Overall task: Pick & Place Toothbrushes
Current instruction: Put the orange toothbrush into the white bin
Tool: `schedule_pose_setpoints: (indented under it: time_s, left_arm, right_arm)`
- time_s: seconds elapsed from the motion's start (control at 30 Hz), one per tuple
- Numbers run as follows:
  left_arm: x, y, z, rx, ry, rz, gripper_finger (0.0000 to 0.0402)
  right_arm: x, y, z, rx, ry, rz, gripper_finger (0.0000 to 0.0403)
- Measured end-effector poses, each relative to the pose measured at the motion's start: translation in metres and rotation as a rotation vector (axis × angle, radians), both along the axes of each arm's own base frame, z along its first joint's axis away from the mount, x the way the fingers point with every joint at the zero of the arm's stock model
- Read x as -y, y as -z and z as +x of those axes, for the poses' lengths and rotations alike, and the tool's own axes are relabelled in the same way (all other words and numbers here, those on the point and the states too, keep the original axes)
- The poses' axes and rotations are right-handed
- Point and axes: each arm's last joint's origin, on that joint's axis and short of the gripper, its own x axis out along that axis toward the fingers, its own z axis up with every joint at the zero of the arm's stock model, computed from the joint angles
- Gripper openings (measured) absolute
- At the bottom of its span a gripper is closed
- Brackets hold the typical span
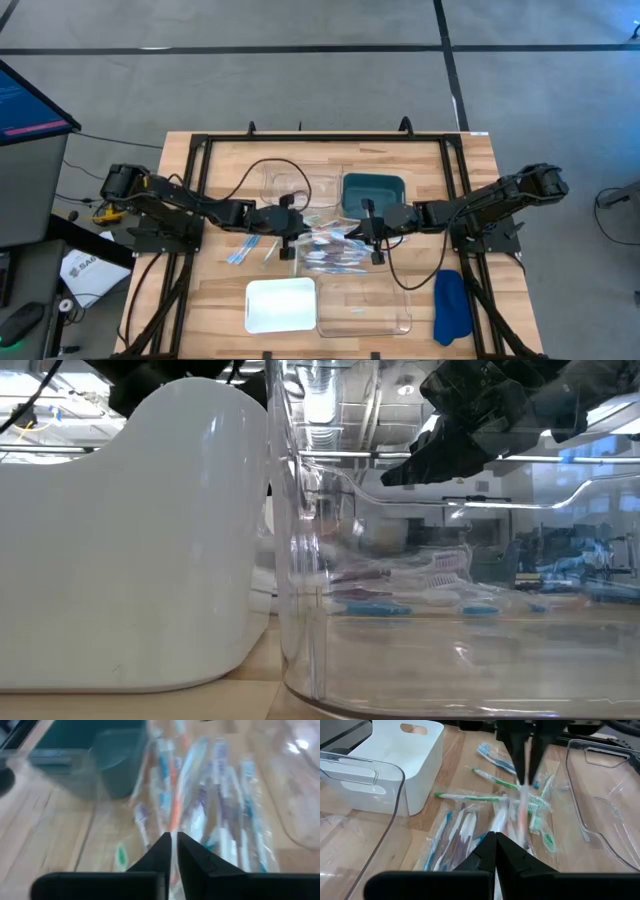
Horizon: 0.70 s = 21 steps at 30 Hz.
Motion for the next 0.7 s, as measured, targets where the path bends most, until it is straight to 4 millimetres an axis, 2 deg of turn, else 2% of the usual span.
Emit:
schedule_pose_setpoints:
  time_s: [0.17, 0.3, 0.5, 0.7]
  left_arm:
    - [-0.008, 0.006, -0.005, -0.068, -0.080, -0.067, 0.0080]
    - [-0.008, 0.007, -0.005, -0.080, -0.060, -0.084, 0.0102]
    - [-0.005, 0.006, 0.000, -0.037, -0.016, -0.062, 0.0111]
    - [-0.005, 0.027, 0.016, -0.026, 0.039, -0.038, 0.0109]
  right_arm:
    - [0.001, 0.000, 0.000, 0.000, 0.003, 0.000, 0.0000]
    - [0.002, 0.000, 0.000, 0.000, 0.007, 0.000, 0.0000]
    - [0.002, 0.000, 0.000, 0.000, 0.009, 0.000, 0.0000]
    - [0.005, 0.000, 0.001, 0.003, 0.024, 0.008, 0.0000]
